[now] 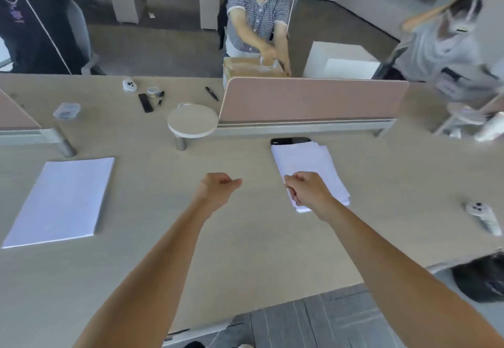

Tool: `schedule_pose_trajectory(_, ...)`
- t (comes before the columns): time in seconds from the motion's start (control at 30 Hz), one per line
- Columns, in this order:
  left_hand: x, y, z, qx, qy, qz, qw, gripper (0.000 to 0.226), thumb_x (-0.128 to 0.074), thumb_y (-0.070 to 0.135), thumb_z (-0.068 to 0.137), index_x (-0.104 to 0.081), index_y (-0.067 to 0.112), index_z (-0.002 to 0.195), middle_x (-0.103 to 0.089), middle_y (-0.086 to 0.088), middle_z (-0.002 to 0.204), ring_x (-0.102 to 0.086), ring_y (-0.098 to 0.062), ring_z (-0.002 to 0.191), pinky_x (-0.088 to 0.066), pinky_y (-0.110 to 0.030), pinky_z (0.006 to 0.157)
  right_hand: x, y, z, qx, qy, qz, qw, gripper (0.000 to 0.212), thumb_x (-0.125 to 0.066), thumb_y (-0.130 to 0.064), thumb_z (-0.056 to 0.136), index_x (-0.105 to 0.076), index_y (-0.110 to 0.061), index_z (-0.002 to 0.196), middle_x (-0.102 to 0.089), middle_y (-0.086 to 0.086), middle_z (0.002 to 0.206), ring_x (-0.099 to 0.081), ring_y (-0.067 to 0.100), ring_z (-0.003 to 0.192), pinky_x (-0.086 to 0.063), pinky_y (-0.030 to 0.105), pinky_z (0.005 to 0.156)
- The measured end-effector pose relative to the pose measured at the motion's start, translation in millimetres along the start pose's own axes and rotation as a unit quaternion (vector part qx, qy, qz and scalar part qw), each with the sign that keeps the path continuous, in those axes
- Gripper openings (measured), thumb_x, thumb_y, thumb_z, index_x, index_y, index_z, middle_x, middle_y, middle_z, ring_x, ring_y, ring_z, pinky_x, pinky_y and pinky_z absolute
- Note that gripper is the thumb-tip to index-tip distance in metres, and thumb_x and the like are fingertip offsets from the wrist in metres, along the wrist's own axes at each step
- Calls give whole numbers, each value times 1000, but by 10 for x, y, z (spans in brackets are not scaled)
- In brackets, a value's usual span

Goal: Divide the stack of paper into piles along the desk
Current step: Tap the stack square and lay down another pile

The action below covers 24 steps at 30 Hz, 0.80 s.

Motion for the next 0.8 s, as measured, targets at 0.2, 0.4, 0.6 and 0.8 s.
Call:
schedule_pose_trajectory(0.2, -809, 260, -33, -48, -84, -6, 995, 30, -67, 42, 82, -60, 18, 64, -52, 5, 54, -44, -15, 46, -34, -21, 48, 746, 419, -292, -45, 90, -46, 994, 28, -62, -29, 88, -64, -10, 68, -56, -4, 51, -46, 19, 51, -40, 31, 60)
schedule_pose_trajectory(0.4, -1248, 286, 99, -33, -115, 18, 993, 26, -69, 34, 82, -59, 17, 65, -53, 4, 58, -46, -16, 51, -37, -21, 50, 1173, 816, -145, -74, 88, -60, 992, 25, -61, -30, 90, -66, -14, 71, -60, 0, 62, -48, 20, 55, -41, 30, 59)
schedule_pose_trajectory(0.6, -1776, 305, 657, 7, -84, 69, 994, 29, -68, 32, 83, -53, 18, 62, -51, 4, 58, -44, -16, 51, -35, -21, 49, 1559, 1366, 678, -89, 58, -29, 994, 23, -62, -26, 90, -67, -11, 73, -62, 2, 64, -53, 18, 51, -45, 29, 57)
schedule_pose_trajectory(0.8, -2536, 533, 1393, 65, -18, 124, 990, 40, -49, 42, 92, -38, 14, 64, -42, -2, 61, -38, -21, 54, -31, -29, 53, 1919, 1886, 1924, -116, 21, -39, 992, 28, -57, -33, 83, -66, -6, 83, -64, 2, 72, -59, 19, 63, -49, 31, 63)
Point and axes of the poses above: each hand's wrist, its own z-axis towards the middle knuckle, its own x-axis out of the back of the hand, y = z × x, the point moved 4 cm from there along z, towards the middle knuckle
